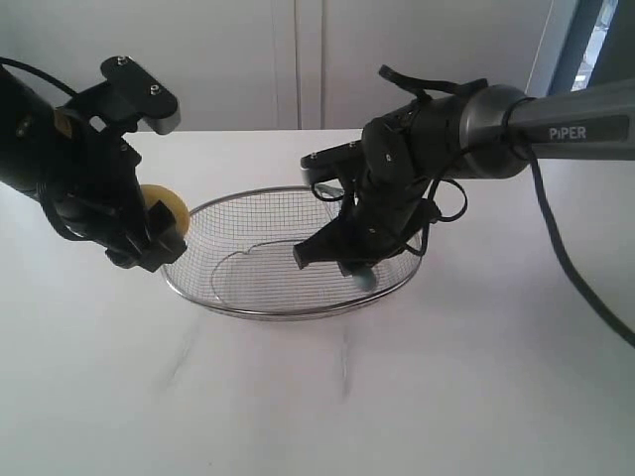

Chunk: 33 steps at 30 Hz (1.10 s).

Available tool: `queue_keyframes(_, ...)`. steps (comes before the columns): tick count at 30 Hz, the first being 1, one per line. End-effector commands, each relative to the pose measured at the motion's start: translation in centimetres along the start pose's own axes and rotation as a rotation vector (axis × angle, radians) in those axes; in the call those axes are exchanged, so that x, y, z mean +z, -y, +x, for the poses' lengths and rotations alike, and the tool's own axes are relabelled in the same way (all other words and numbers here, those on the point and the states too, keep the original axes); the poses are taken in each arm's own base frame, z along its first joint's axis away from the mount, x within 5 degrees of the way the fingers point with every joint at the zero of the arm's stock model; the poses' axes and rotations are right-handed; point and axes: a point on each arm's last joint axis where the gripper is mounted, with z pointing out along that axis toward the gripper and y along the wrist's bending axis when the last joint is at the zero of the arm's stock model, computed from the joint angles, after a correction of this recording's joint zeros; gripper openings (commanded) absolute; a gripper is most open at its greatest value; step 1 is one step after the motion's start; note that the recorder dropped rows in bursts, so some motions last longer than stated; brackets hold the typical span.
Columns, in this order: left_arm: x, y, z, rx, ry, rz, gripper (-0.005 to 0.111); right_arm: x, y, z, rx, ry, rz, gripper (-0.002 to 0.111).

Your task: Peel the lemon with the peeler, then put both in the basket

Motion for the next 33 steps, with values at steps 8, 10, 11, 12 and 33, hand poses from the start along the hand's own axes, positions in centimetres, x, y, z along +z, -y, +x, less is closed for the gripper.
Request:
queue_keyframes(8, -0.26, 0.09, -0.12, -0.006, 0.005, 0.006, 0.000, -0.21, 0.30, -0.21, -0.075, 0.007, 0.001, 0.000)
queue_keyframes(10, -0.26, 0.09, -0.12, -0.006, 0.005, 0.006, 0.000, -0.21, 0.30, -0.21, -0.075, 0.007, 0.001, 0.000)
queue_keyframes(11, -0.26, 0.09, -0.12, -0.006, 0.005, 0.006, 0.000, -0.21, 0.30, -0.21, -0.075, 0.007, 0.001, 0.000)
queue_keyframes(12, -0.26, 0.09, -0.12, -0.006, 0.005, 0.006, 0.000, -0.21, 0.30, -0.21, -0.075, 0.007, 0.001, 0.000)
queue_keyframes(33, -0.26, 0.09, -0.10, -0.006, 0.004, 0.007, 0.000, -0.21, 0.30, -0.22, -0.075, 0.008, 0.001, 0.023)
